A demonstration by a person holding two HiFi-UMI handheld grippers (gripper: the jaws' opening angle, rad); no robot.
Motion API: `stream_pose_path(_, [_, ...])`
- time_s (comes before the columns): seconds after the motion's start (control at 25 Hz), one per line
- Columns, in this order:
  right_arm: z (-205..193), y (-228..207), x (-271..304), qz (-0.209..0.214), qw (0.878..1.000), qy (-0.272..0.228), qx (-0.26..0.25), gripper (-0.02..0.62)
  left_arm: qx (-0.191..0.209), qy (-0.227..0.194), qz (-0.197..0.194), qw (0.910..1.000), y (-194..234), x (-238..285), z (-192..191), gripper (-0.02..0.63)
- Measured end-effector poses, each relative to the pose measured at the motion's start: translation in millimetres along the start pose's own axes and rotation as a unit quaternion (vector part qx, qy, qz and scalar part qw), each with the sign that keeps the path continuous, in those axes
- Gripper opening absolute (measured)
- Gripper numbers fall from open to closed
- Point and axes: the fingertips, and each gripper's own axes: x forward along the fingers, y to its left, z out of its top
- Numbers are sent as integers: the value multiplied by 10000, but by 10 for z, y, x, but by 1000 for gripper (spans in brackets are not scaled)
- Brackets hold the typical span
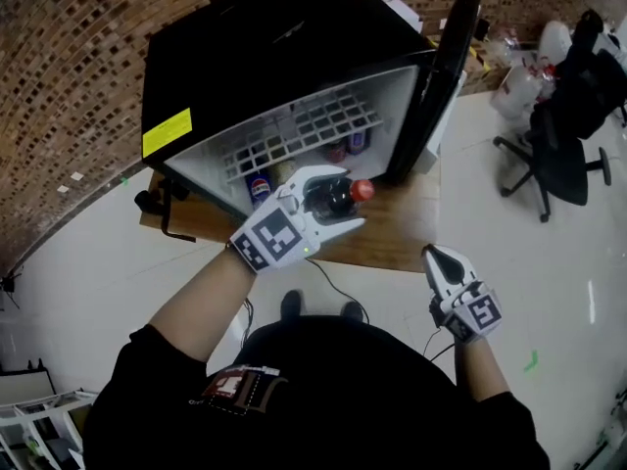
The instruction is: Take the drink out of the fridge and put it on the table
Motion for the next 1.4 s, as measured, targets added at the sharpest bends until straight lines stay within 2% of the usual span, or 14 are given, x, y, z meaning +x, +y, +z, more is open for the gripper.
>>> stream_pose_path(0.12, [-96, -16, 168, -30, 9999, 98, -125, 38, -303, -449, -143, 9984, -237, 118, -425, 310])
stream_pose_path(0.24, [-252, 7, 270, -93, 9998, 173, -40, 38, -727, -780, -136, 9942, -448, 273, -873, 311])
stream_pose_path(0.44, [-584, 200, 306, -59, 9986, 509, 106, 38, -1175, -864, -20, 9893, -661, 596, -1423, 311])
stream_pose_path(0.6, [-695, 230, 223, -170, 9974, 671, 177, 38, -1335, -1023, -27, 9858, -705, 881, -1593, 311])
stream_pose_path(0.96, [-741, 277, 236, -201, 9968, 737, 251, 38, -1230, -819, 111, 9890, -558, 1127, -2065, 312])
stream_pose_path(1.08, [-781, 311, 255, -185, 9964, 773, 295, 38, -1296, -800, 118, 9883, -582, 1035, -2121, 313])
stream_pose_path(1.24, [-825, 340, 310, -135, 9970, 724, 243, 38, -1112, -522, 8, 9924, -612, 1067, -2158, 316])
stream_pose_path(1.32, [-814, 357, 333, -108, 9972, 704, 229, 38, -1128, -474, -23, 9925, -610, 1054, -2142, 373])
stream_pose_path(1.4, [-780, 361, 334, -106, 9975, 654, 264, 38, -1338, -427, 48, 9901, -597, 966, -2137, 401])
